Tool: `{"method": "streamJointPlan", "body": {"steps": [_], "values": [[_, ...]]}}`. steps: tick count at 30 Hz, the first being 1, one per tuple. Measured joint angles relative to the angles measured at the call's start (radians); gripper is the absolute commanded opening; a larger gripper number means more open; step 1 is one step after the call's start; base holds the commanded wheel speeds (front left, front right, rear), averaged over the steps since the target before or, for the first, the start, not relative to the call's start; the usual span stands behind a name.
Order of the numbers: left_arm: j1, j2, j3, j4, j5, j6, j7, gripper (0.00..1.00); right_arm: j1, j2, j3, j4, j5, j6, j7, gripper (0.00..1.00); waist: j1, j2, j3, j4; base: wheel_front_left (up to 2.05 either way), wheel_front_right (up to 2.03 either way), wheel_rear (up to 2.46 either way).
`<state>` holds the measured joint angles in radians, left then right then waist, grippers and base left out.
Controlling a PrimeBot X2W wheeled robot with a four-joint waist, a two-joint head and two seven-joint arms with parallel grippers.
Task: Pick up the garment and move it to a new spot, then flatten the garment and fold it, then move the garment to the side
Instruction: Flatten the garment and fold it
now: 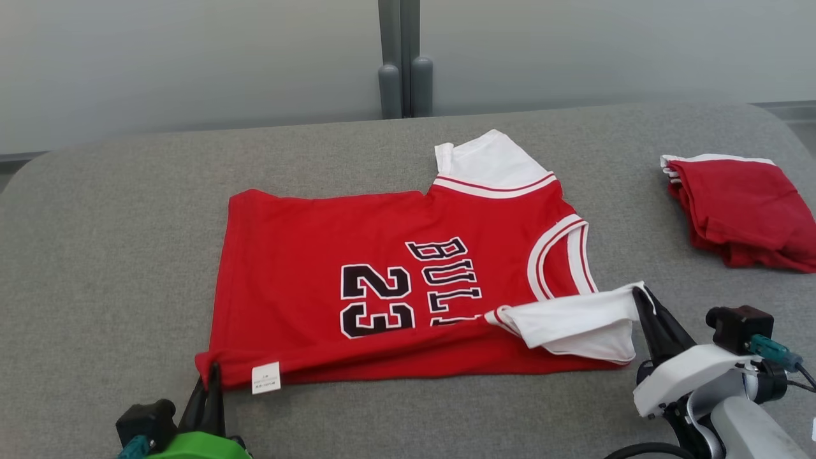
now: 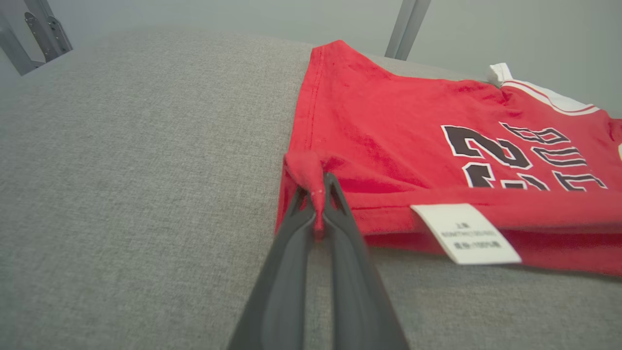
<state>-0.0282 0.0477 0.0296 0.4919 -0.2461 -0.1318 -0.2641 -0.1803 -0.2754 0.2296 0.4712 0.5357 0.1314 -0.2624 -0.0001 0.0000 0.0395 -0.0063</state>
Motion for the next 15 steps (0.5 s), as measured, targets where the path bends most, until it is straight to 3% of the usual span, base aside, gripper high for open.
{"method": "streamJointPlan", "body": {"steps": [7,15], "values": [[-0.126,0.0,-0.032,0.068,0.0,0.0,0.0,0.02,-0.122,0.012,0.028,0.125,-0.021,0.0,0.0,0.0,0.0,0.0,0.058,0.013,0.0,0.0,0.0],[-0.214,0.0,-0.053,0.129,0.001,0.0,0.0,0.09,-0.214,0.022,0.035,0.182,-0.044,0.0,0.0,0.0,0.0,0.0,0.127,0.027,0.0,0.0,0.0]]}}
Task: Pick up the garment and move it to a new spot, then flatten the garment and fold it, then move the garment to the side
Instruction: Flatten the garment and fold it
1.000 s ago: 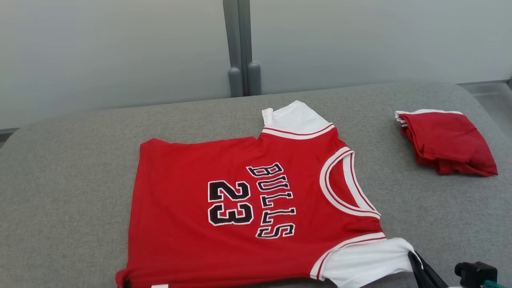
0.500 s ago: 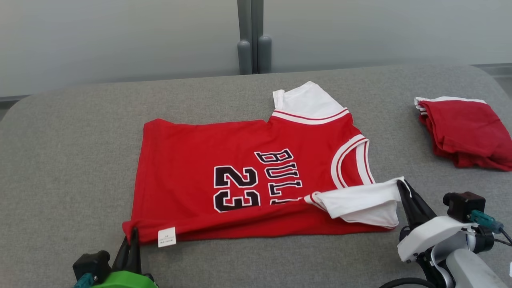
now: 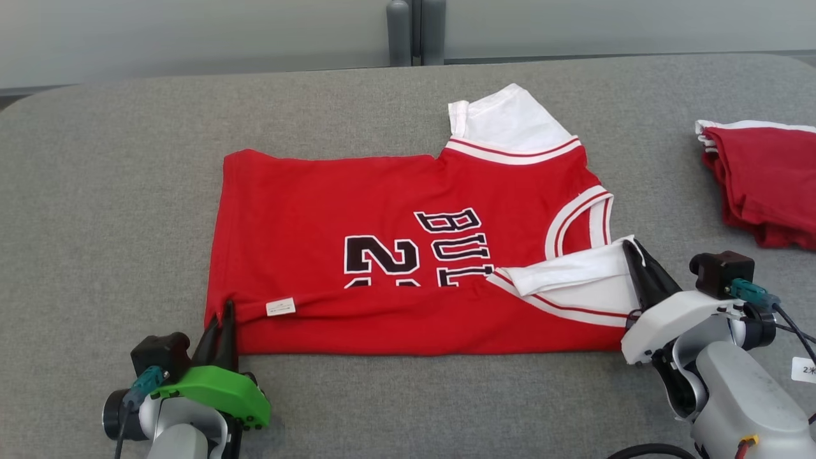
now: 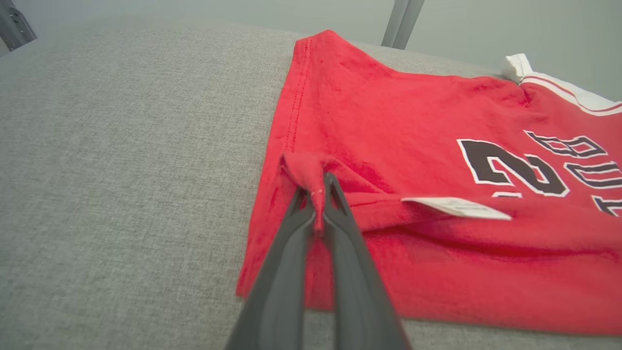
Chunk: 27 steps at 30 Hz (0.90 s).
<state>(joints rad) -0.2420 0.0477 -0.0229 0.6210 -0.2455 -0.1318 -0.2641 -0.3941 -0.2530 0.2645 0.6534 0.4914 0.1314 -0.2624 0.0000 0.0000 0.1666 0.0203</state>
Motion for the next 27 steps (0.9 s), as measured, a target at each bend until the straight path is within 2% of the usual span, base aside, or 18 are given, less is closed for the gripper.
{"method": "streamJointPlan", "body": {"steps": [4,5,6,7,8,17,21,27], "values": [[-0.025,0.0,-0.005,0.013,-0.002,0.0,0.0,0.14,-0.029,0.005,-0.002,0.016,-0.005,0.0,0.0,0.0,0.0,0.0,0.028,0.003,0.0,0.0,0.0],[-0.032,0.0,-0.005,0.016,-0.005,0.0,0.0,0.22,-0.035,0.006,-0.003,0.02,-0.007,0.0,0.0,0.0,0.0,0.0,0.034,0.003,0.0,0.0,0.0],[-0.04,0.0,-0.005,0.019,-0.009,0.0,0.0,0.52,-0.042,0.009,-0.008,0.025,-0.009,0.0,0.0,0.2,0.0,0.0,0.04,0.004,0.0,0.0,0.0],[-0.046,0.0,-0.004,0.021,-0.013,0.001,0.0,1.0,-0.048,0.014,-0.019,0.028,-0.009,0.0,0.0,0.85,0.0,0.0,0.046,0.004,0.0,0.0,0.0],[-0.053,0.0,-0.002,0.022,-0.016,0.005,0.0,1.0,-0.054,0.02,-0.027,0.029,-0.008,0.0,0.0,1.0,0.0,0.0,0.051,0.005,0.0,0.0,0.0],[-0.053,0.0,0.012,-0.074,-0.007,0.062,0.0,1.0,-0.029,0.048,-0.197,-0.1,-0.089,0.0,0.0,1.0,0.0,0.0,0.063,0.008,0.0,0.0,0.0],[0.005,0.0,0.008,-0.092,-0.008,0.068,0.0,1.0,0.07,0.061,-0.222,-0.133,-0.11,0.0,0.0,1.0,0.0,0.0,0.051,0.01,0.0,0.0,0.0],[0.067,0.0,0.02,-0.121,-0.019,0.08,0.0,1.0,0.199,0.065,-0.189,-0.176,-0.097,0.0,0.0,1.0,0.0,0.0,0.029,0.005,0.0,0.0,0.0]]}}
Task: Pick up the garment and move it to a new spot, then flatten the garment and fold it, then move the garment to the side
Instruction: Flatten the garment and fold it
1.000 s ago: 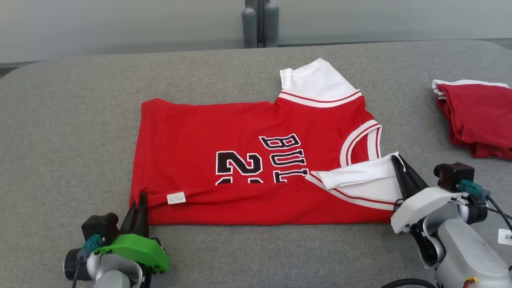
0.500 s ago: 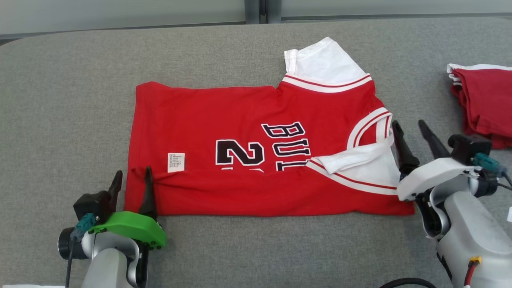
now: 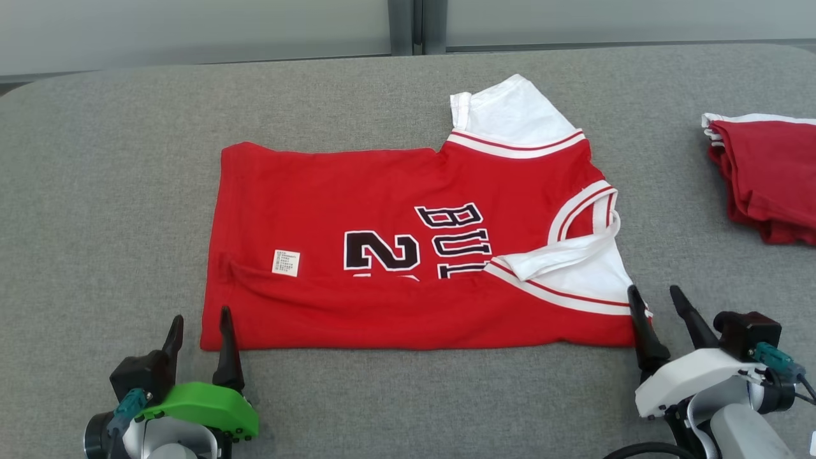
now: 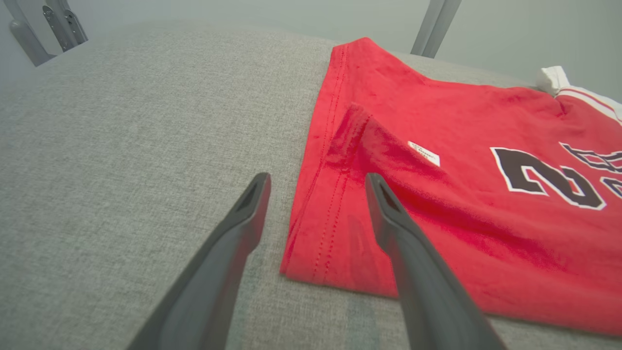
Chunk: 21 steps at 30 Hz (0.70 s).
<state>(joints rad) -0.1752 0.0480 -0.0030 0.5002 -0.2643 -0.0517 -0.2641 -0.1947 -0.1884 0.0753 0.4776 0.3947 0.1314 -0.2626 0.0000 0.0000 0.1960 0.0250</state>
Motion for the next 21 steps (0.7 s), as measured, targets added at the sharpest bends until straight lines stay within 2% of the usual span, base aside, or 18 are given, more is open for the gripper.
{"method": "streamJointPlan", "body": {"steps": [6,16,17,18,21], "values": [[0.028,0.0,0.007,-0.004,-0.003,0.004,0.0,1.0,0.045,0.009,0.04,0.006,0.019,0.0,0.0,1.0,0.0,0.0,-0.007,-0.011,0.0,0.0,0.0],[0.02,0.0,-0.011,0.005,-0.003,0.003,0.0,1.0,-0.003,0.03,0.028,0.131,0.007,0.0,-0.004,0.98,0.0,0.0,0.004,0.016,0.0,0.0,0.0],[0.02,0.0,-0.011,0.006,-0.003,0.003,0.0,1.0,-0.01,0.034,0.037,0.146,0.008,0.0,-0.007,0.44,0.0,0.0,0.004,0.02,0.0,0.0,0.0],[0.02,0.0,-0.01,0.008,-0.003,0.003,0.0,1.0,-0.017,0.034,0.047,0.154,0.008,-0.001,-0.008,0.02,0.0,0.0,0.005,0.023,0.0,0.0,0.0],[0.017,0.0,-0.007,0.012,-0.007,0.003,0.0,1.0,-0.028,0.029,0.07,0.166,0.019,-0.001,-0.008,0.0,0.0,0.0,0.005,0.03,0.0,0.0,0.0]]}}
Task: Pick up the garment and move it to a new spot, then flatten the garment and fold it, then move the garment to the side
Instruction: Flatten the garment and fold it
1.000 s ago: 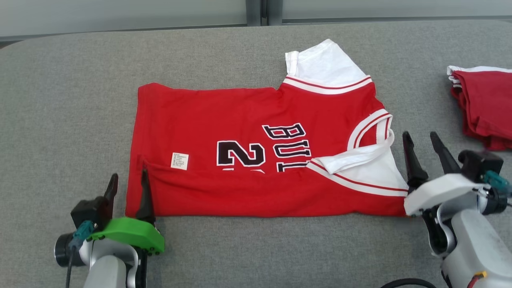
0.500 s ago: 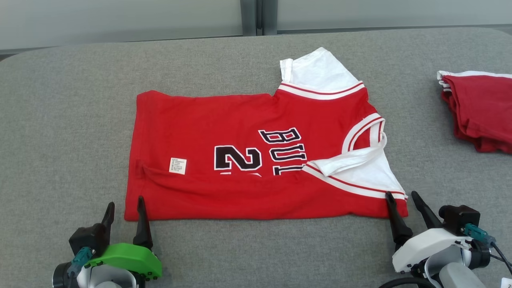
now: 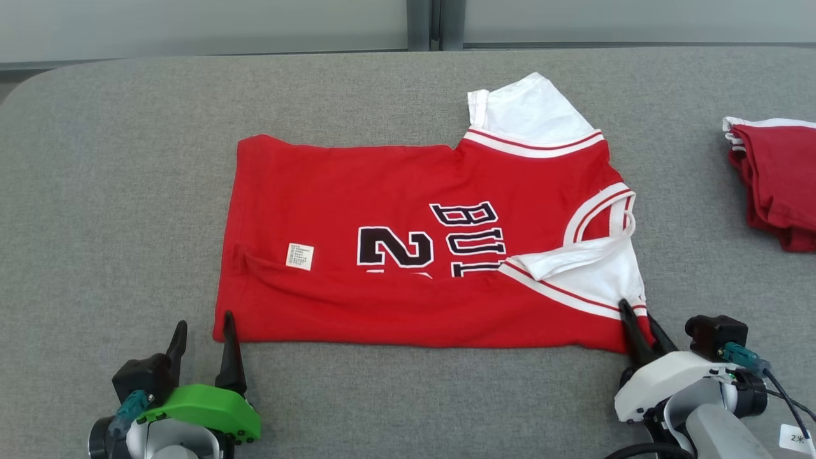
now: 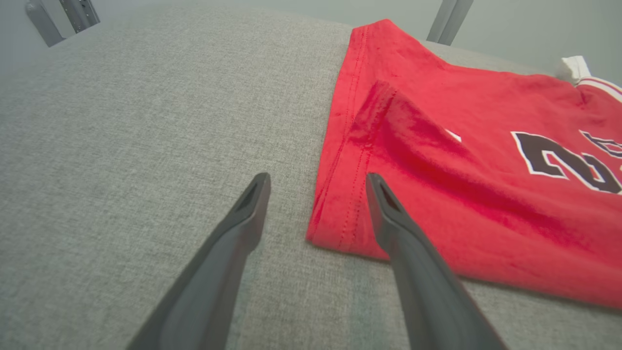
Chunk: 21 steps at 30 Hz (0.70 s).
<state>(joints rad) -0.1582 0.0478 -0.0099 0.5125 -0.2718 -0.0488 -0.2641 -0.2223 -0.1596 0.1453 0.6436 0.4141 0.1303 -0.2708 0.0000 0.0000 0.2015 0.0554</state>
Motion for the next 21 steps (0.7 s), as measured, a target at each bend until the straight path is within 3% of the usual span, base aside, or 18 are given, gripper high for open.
{"method": "streamJointPlan", "body": {"steps": [18,19,20,21], "values": [[-0.089,0.001,0.008,0.198,-0.095,-0.074,-0.002,1.0,-0.006,-0.028,0.026,-0.064,0.026,0.002,0.006,0.0,0.0,0.0,0.011,-0.029,0.0,0.0,0.0],[-0.096,0.003,0.003,0.215,-0.104,-0.075,-0.003,0.96,-0.006,-0.028,0.026,-0.066,0.027,0.002,0.006,0.0,0.0,0.0,0.011,-0.03,0.0,0.0,0.0],[-0.101,0.003,-0.002,0.228,-0.112,-0.075,-0.003,0.46,-0.006,-0.028,0.026,-0.067,0.028,0.002,0.006,0.0,0.0,0.0,0.011,-0.031,0.0,0.0,0.0],[-0.107,0.004,-0.009,0.234,-0.124,-0.076,-0.003,0.04,-0.006,-0.028,0.027,-0.067,0.031,0.002,0.007,0.0,0.0,0.0,0.011,-0.031,0.0,0.0,0.0]]}}
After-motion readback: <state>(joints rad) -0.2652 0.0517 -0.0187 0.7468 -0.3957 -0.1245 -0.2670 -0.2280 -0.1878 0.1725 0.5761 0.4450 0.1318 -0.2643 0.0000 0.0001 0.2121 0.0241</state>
